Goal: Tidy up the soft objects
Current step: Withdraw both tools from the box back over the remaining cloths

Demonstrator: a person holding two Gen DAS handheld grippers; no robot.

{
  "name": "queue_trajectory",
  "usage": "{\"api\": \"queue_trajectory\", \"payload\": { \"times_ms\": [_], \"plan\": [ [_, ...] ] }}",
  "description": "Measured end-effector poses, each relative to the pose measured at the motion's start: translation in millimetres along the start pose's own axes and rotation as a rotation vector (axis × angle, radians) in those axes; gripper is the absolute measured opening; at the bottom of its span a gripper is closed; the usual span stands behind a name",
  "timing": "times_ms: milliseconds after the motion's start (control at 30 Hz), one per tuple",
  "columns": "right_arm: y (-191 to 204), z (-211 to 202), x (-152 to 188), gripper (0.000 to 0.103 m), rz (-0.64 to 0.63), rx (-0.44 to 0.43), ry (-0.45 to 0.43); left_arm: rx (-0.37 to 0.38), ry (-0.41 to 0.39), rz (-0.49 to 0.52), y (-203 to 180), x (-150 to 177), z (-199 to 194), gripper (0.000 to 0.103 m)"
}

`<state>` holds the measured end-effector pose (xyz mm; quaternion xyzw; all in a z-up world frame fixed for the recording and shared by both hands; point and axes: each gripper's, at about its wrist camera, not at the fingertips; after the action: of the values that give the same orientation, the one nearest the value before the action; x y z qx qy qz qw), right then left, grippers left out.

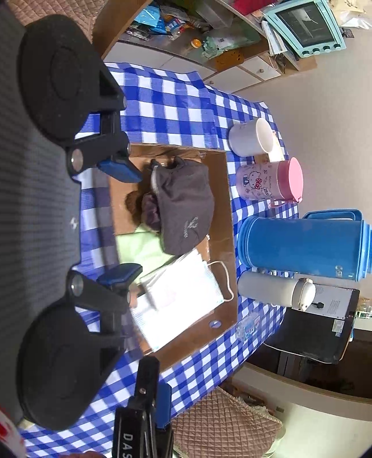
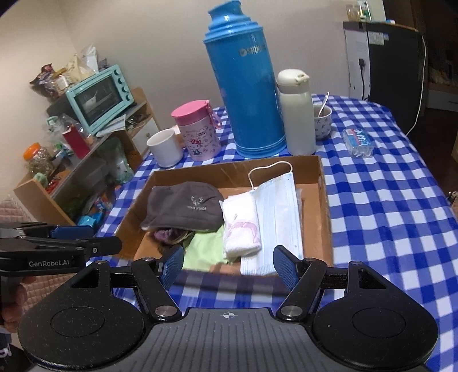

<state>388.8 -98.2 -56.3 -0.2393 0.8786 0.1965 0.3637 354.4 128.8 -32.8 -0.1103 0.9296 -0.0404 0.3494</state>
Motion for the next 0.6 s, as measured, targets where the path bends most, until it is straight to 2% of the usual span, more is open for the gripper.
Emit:
{"api": "queue_trajectory", "payload": {
  "times_ms": [600],
  "plan": [
    [3.4,-91.6,60.8,0.069,-0.007,0.001,0.0,-0.048,0.035,-0.049,3.4,74.9,-70.2,0.06]
  ]
}}
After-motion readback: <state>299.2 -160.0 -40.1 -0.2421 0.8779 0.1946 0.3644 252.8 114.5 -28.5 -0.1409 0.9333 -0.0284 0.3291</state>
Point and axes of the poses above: each gripper's, at about its wrist camera, not at the fingertips, and z roughly the way its jaws point, y to its left, x to its underside, and after that the axes turned 11 degrees about -z, right-handed
